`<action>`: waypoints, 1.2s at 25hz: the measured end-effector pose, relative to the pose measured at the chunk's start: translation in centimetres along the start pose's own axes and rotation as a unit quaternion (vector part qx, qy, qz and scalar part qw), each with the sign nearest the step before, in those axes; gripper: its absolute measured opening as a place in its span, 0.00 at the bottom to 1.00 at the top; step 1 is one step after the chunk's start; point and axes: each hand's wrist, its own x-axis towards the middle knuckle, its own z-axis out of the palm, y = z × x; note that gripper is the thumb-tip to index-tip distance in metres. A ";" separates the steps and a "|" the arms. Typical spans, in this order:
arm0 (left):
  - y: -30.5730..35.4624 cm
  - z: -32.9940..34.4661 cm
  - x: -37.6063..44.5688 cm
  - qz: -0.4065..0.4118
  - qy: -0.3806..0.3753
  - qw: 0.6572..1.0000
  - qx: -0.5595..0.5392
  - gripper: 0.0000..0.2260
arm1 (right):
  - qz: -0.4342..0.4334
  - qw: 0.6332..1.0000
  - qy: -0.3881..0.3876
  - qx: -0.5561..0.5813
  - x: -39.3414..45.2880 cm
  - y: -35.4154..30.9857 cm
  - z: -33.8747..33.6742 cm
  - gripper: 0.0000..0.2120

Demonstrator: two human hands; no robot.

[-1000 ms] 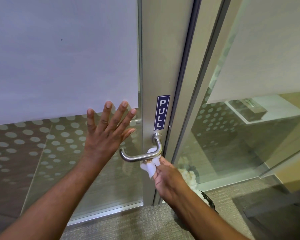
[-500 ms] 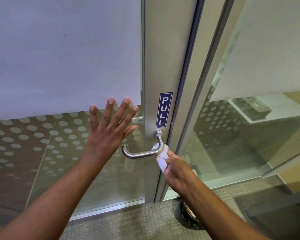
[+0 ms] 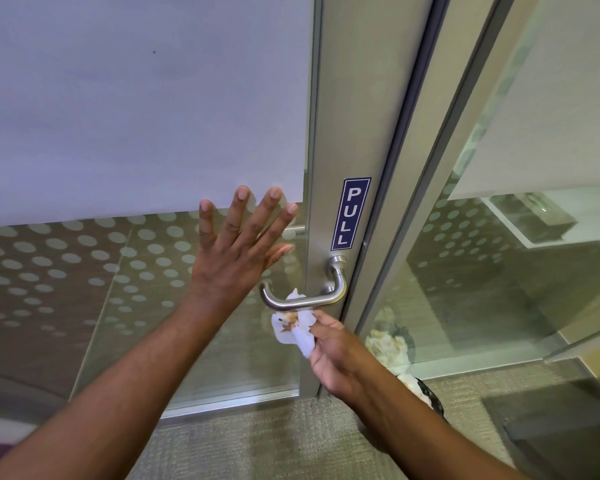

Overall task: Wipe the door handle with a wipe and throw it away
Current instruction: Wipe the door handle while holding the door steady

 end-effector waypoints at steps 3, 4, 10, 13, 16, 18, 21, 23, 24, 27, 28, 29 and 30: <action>0.0 0.1 0.1 0.001 -0.002 1.000 0.003 0.32 | 0.010 1.000 -0.010 0.001 0.2 0.1 -0.3 0.16; 0.0 0.1 0.0 0.001 -0.002 1.000 0.004 0.32 | 0.013 1.000 -0.022 -0.011 0.3 0.2 -0.1 0.16; 0.0 0.0 0.1 0.002 -0.006 1.000 0.000 0.35 | -0.013 0.997 -0.072 0.012 2.9 0.8 3.0 0.17; 0.1 0.1 0.0 0.001 -0.003 1.000 0.002 0.35 | -0.008 0.997 -0.075 0.013 3.7 1.3 2.0 0.15; 0.0 0.3 -0.1 0.003 0.000 1.000 0.005 0.35 | 0.000 0.997 -0.076 -0.018 3.4 1.9 0.8 0.13; 0.0 0.4 -0.1 0.004 0.000 1.000 0.002 0.36 | 0.006 0.998 -0.069 0.004 3.7 2.1 1.4 0.12; 0.1 0.5 -0.3 0.004 0.000 1.000 -0.007 0.36 | 0.001 0.994 -0.082 0.067 4.1 1.9 3.4 0.10; 0.0 0.6 -0.3 0.001 0.000 1.000 -0.009 0.35 | -0.005 0.990 -0.117 0.084 4.4 1.8 4.1 0.15; 0.0 0.6 -0.3 0.001 -0.001 1.000 -0.008 0.35 | -0.004 0.987 -0.134 0.094 4.5 1.7 4.3 0.16; 0.0 0.3 -0.2 0.002 -0.011 1.000 -0.009 0.35 | 0.008 0.984 -0.141 0.112 4.7 2.0 3.9 0.17; 0.1 0.2 -0.2 0.002 -0.015 1.000 -0.004 0.34 | 0.013 0.984 -0.137 0.116 4.7 2.1 3.7 0.18; 0.1 0.1 -0.1 0.001 -0.019 1.000 -0.001 0.34 | 0.012 0.984 -0.132 0.120 4.6 2.1 3.6 0.20; 0.0 0.1 0.0 0.003 -0.024 1.000 0.002 0.34 | 0.009 0.986 -0.123 0.116 4.5 2.2 3.4 0.22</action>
